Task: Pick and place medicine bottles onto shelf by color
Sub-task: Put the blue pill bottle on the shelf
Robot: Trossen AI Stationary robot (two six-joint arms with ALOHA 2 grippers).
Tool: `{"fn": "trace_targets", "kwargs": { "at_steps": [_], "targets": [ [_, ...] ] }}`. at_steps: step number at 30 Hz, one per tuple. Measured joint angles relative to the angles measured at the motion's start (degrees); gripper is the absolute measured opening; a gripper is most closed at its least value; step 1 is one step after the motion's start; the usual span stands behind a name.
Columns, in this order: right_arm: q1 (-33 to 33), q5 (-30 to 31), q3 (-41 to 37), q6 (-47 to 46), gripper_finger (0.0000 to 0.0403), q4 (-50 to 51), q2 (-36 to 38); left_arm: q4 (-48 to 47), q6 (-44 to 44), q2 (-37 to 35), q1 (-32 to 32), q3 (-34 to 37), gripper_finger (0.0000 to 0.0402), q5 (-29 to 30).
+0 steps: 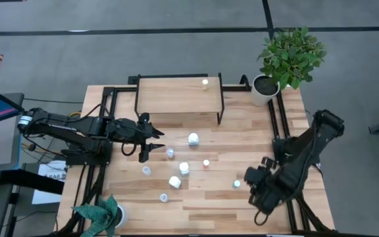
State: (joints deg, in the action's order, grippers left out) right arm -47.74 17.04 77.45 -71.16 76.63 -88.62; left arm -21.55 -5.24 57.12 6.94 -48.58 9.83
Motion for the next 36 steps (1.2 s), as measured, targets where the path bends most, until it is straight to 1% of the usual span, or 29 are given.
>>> {"fn": "trace_targets", "kwargs": {
  "at_steps": [6,11,18,21,25,28,29,31,34,36],
  "targets": [
    [-3.71,1.0,-0.02,-5.85,0.0221,-2.8,-7.56,-0.01,-1.07,0.0,0.0,0.0,0.0203,-0.05],
    [-6.97,2.62,-0.02,-10.51,0.0221,-3.85,-11.58,0.0,-1.54,0.0,0.0,0.0,0.0203,-0.17],
    [-10.75,8.85,0.0,-18.07,0.0217,0.55,-12.89,0.01,-1.68,0.0,0.0,0.0,0.0203,-0.18],
    [-11.11,10.49,0.0,-19.29,0.0206,2.58,-12.89,-0.01,-1.7,0.0,0.0,0.0,0.0203,-0.18],
    [-10.42,10.69,0.0,-19.5,0.0183,7.79,-12.82,0.0,-1.7,0.0,0.0,0.0,0.0203,-0.2],
    [-8.76,10.69,-0.02,-19.44,0.0168,13.57,-11.48,-0.01,-1.7,0.0,0.0,0.0,0.0203,-0.2],
    [-7.92,10.76,-0.11,-18.3,0.0164,13.66,-10.39,0.01,-1.7,0.0,0.0,0.0,0.0203,-0.2],
    [-6.41,12.97,-1.31,-14.36,0.0157,12.35,-7.17,-0.03,-1.7,0.0,0.0,0.0,0.0203,-0.21],
    [-5.22,16.8,-4.23,-13.14,0.0149,13.44,-1.22,-0.02,-1.7,0.0,0.0,0.0,0.0203,-0.23],
    [-4.68,18.51,-7.75,-14.66,0.0145,12.53,2.9,-0.01,-1.69,0.0,0.0,0.0,0.0203,-0.23]
  ]
}}
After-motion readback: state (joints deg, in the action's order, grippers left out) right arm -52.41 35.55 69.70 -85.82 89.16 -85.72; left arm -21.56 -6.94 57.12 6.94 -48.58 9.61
